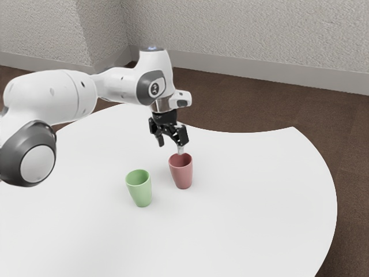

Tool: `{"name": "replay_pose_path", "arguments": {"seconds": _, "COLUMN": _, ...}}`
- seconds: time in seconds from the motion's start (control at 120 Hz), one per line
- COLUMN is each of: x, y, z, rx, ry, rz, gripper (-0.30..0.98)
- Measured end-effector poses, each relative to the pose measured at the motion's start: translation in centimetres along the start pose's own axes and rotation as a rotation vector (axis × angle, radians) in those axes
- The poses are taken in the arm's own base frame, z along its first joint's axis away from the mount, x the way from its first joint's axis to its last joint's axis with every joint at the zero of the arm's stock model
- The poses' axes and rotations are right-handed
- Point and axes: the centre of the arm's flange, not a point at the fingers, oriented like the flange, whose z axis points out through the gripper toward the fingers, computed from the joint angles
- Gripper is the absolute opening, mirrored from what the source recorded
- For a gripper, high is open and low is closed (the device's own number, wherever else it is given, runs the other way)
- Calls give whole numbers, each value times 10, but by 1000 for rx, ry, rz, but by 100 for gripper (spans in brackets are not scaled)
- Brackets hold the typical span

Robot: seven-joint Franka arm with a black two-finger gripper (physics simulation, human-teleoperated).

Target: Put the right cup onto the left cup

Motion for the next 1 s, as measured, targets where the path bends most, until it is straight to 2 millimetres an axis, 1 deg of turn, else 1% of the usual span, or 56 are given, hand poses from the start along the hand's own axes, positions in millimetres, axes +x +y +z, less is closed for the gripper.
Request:
{"name": "replay_pose_path", "arguments": {"seconds": 0.2, "x": -3, "y": -4, "z": 34, "rx": 29, "ry": -7, "rz": 5, "gripper": 69}}
{"name": "replay_pose_path", "arguments": {"seconds": 0.3, "x": -1, "y": 4, "z": 46, "rx": 35, "ry": 3, "rz": 21, "gripper": 69}}
{"name": "replay_pose_path", "arguments": {"seconds": 0.367, "x": -1, "y": 6, "z": 53, "rx": 39, "ry": 11, "rz": 26, "gripper": 68}}
{"name": "replay_pose_path", "arguments": {"seconds": 0.408, "x": 0, "y": 7, "z": 54, "rx": 41, "ry": 20, "rz": 28, "gripper": 62}}
{"name": "replay_pose_path", "arguments": {"seconds": 0.55, "x": 3, "y": 9, "z": 50, "rx": 45, "ry": 49, "rz": 32, "gripper": 25}}
{"name": "replay_pose_path", "arguments": {"seconds": 0.642, "x": 4, "y": 9, "z": 48, "rx": 45, "ry": 59, "rz": 32, "gripper": 11}}
{"name": "replay_pose_path", "arguments": {"seconds": 0.775, "x": 5, "y": 13, "z": 49, "rx": 41, "ry": 67, "rz": 36, "gripper": 0}}
{"name": "replay_pose_path", "arguments": {"seconds": 1.0, "x": 6, "y": 18, "z": 46, "rx": 38, "ry": 77, "rz": 39, "gripper": -7}}
